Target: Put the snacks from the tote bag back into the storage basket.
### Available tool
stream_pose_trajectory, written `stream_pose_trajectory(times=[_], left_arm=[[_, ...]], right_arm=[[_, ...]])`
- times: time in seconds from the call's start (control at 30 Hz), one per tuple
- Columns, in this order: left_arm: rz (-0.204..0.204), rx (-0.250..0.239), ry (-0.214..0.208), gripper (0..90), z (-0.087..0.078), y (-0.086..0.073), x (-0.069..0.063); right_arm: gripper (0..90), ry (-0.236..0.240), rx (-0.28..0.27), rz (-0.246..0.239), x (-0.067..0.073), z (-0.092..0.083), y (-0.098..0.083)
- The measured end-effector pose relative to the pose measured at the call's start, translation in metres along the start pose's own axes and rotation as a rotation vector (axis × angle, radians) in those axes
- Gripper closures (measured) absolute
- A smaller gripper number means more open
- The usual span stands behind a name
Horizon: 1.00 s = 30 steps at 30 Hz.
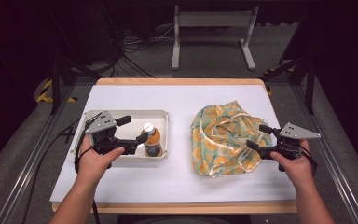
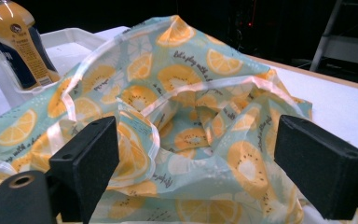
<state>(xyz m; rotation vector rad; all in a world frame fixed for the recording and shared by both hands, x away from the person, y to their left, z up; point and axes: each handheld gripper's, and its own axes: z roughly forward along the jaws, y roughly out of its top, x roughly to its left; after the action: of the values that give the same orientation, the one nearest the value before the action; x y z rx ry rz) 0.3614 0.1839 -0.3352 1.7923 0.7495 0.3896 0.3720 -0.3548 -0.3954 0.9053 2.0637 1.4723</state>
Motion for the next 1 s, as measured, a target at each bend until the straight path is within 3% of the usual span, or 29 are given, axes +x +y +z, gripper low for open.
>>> stream_pose_trajectory(times=[0.1, 0.37, 0.57, 0.73, 0.9, 1.0], left_arm=[[-0.003, 0.008, 0.023, 10.6, -0.015, -0.008, 0.005], [-0.011, 0.021, 0.014, 11.4, -0.037, -0.026, 0.017], [0.009, 0.045, 0.034, 11.3, -0.057, -0.042, 0.027], [-0.025, 0.044, 0.054, 11.4, -0.068, -0.059, 0.033], [-0.031, 0.062, 0.084, 11.8, -0.072, -0.074, 0.039], [-0.064, 0.029, 0.083, 13.7, -0.076, -0.086, 0.046]], right_arm=[[14.5, -0.002, -0.007, -0.006, 0.002, -0.004, 0.003], [17.1, -0.012, 0.004, -0.019, 0.007, -0.014, 0.007], [17.3, -0.007, 0.015, -0.017, 0.010, -0.017, 0.008], [17.2, -0.001, 0.025, -0.012, 0.013, -0.019, 0.005], [16.7, 0.005, 0.025, -0.025, 0.017, -0.020, 0.003], [16.2, 0.008, 0.042, -0.032, 0.020, -0.019, 0.000]])
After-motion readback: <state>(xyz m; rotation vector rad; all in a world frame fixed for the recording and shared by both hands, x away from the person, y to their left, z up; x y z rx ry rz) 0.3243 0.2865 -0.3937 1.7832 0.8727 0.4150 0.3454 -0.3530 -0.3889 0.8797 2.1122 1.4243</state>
